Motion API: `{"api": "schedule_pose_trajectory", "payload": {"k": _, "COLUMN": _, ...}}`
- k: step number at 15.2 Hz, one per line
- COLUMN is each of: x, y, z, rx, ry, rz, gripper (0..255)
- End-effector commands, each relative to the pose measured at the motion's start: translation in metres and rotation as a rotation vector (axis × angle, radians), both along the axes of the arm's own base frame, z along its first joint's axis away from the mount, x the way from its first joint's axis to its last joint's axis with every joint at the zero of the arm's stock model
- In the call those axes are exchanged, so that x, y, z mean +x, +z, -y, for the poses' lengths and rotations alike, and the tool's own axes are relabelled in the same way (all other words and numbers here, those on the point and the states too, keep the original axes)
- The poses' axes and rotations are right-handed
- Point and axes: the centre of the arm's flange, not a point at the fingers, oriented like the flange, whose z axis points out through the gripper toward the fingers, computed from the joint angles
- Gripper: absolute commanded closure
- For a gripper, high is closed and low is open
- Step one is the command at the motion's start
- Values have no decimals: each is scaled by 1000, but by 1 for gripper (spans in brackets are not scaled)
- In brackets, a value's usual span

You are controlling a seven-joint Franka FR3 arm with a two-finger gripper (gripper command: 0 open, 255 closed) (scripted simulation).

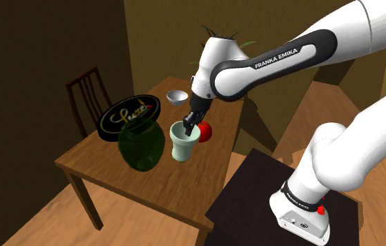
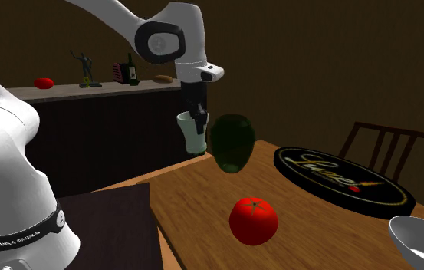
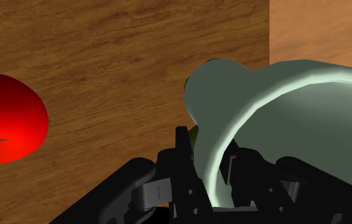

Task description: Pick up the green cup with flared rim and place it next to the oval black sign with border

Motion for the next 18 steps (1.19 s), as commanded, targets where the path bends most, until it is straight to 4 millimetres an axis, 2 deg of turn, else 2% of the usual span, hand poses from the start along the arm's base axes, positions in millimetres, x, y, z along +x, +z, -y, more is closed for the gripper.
{"api": "schedule_pose_trajectory", "payload": {"k": 1, "x": -1, "y": 11, "z": 0, "rx": 0, "ry": 0, "rz": 0, "gripper": 255}}
{"api": "schedule_pose_trajectory", "payload": {"k": 12, "x": -1, "y": 69, "z": 0, "rx": 0, "ry": 0, "rz": 0, "gripper": 255}}
{"api": "schedule_pose_trajectory", "payload": {"k": 13, "x": -1, "y": 70, "z": 0, "rx": 0, "ry": 0, "rz": 0, "gripper": 255}}
{"api": "schedule_pose_trajectory", "payload": {"k": 18, "x": 52, "y": 70, "z": 41, "rx": 0, "ry": 0, "rz": 0, "gripper": 255}}
